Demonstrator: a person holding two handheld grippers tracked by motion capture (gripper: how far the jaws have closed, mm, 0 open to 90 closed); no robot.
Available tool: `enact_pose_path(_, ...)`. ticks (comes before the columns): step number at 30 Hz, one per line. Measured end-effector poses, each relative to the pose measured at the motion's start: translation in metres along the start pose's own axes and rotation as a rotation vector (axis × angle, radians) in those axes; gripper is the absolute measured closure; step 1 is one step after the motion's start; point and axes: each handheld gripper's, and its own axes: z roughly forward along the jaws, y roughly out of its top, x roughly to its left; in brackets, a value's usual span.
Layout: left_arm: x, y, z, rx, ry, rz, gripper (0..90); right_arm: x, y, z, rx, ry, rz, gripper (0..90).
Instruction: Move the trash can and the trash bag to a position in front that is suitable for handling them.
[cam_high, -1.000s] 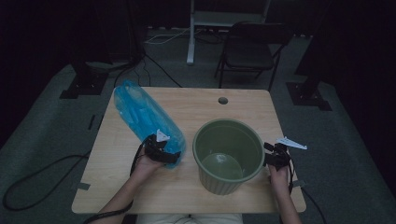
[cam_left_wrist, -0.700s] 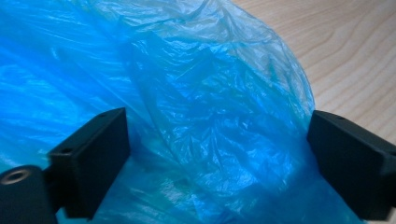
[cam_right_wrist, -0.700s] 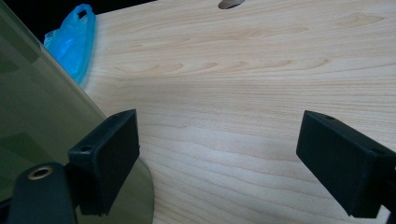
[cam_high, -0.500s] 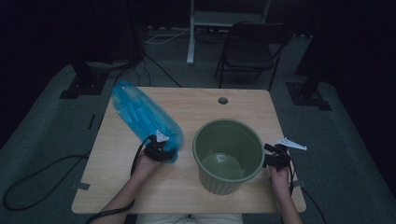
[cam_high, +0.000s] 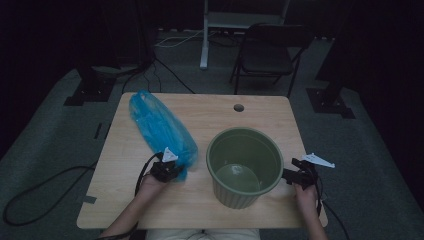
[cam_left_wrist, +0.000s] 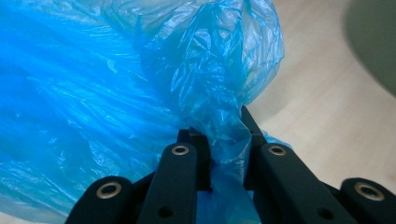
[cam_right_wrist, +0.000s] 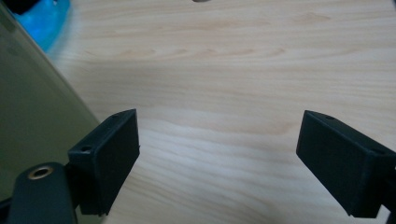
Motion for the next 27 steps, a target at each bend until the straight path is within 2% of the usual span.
enact_pose_path(1, -0.007, -0.006, -0.008, 0.001, -0.027, 0.014, 82.6, -0.002, -0.003, -0.001, -0.001, -0.013, -0.007, 12.7)
enact_pose_path(5, -0.018, -0.017, -0.021, 0.019, -0.078, 0.039, 82.4, -0.010, -0.018, -0.005, -0.009, -0.038, 0.008, 12.8)
enact_pose_path(7, -0.022, -0.023, -0.027, 0.030, -0.112, 0.048, 82.3, -0.011, -0.022, -0.006, -0.015, -0.041, 0.008, 12.7)
enact_pose_path(9, -0.029, -0.031, -0.034, 0.033, -0.131, 0.075, 82.0, -0.012, -0.026, -0.006, -0.017, -0.039, 0.009, 12.7)
enact_pose_path(11, -0.036, -0.038, -0.040, 0.044, -0.167, 0.094, 81.4, -0.013, -0.030, -0.005, -0.015, -0.038, 0.010, 12.7)
enact_pose_path(13, -0.044, -0.046, -0.045, 0.054, -0.181, 0.116, 78.4, -0.013, -0.032, -0.003, -0.005, -0.036, 0.016, 12.8)
enact_pose_path(15, -0.051, -0.055, -0.052, 0.041, -0.194, 0.130, 74.8, -0.012, -0.032, -0.003, -0.015, -0.041, 0.013, 12.7)
enact_pose_path(16, -0.054, -0.059, -0.055, 0.042, -0.209, 0.126, 74.4, -0.012, -0.032, -0.004, -0.014, -0.041, 0.015, 12.7)
enact_pose_path(18, -0.062, -0.068, -0.062, 0.048, -0.218, 0.140, 74.0, -0.013, -0.033, -0.003, -0.011, -0.038, 0.025, 12.7)
enact_pose_path(20, -0.070, -0.076, -0.070, 0.055, -0.247, 0.158, 72.7, -0.014, -0.033, -0.004, -0.014, -0.037, 0.032, 12.7)
enact_pose_path(21, -0.074, -0.079, -0.074, 0.062, -0.252, 0.168, 68.6, -0.015, -0.033, -0.004, -0.015, -0.035, 0.037, 12.7)
enact_pose_path(22, -0.077, -0.083, -0.079, 0.073, -0.258, 0.172, 60.7, -0.015, -0.033, -0.004, -0.018, -0.034, 0.042, 12.7)
enact_pose_path(23, -0.080, -0.086, -0.083, 0.085, -0.272, 0.171, 57.6, -0.015, -0.033, -0.005, -0.017, -0.034, 0.042, 12.8)
enact_pose_path(24, -0.083, -0.089, -0.088, 0.084, -0.276, 0.162, 51.2, -0.015, -0.034, -0.005, -0.017, -0.033, 0.041, 12.7)
enact_pose_path(25, -0.085, -0.092, -0.092, 0.088, -0.278, 0.148, 40.4, -0.015, -0.034, -0.005, -0.016, -0.032, 0.042, 12.7)
enact_pose_path(26, -0.087, -0.093, -0.096, 0.086, -0.269, 0.136, 31.7, -0.015, -0.034, -0.005, -0.016, -0.031, 0.043, 12.8)
enact_pose_path(27, -0.088, -0.095, -0.101, 0.055, -0.256, 0.129, 25.5, -0.015, -0.034, -0.005, -0.015, -0.030, 0.045, 12.7)
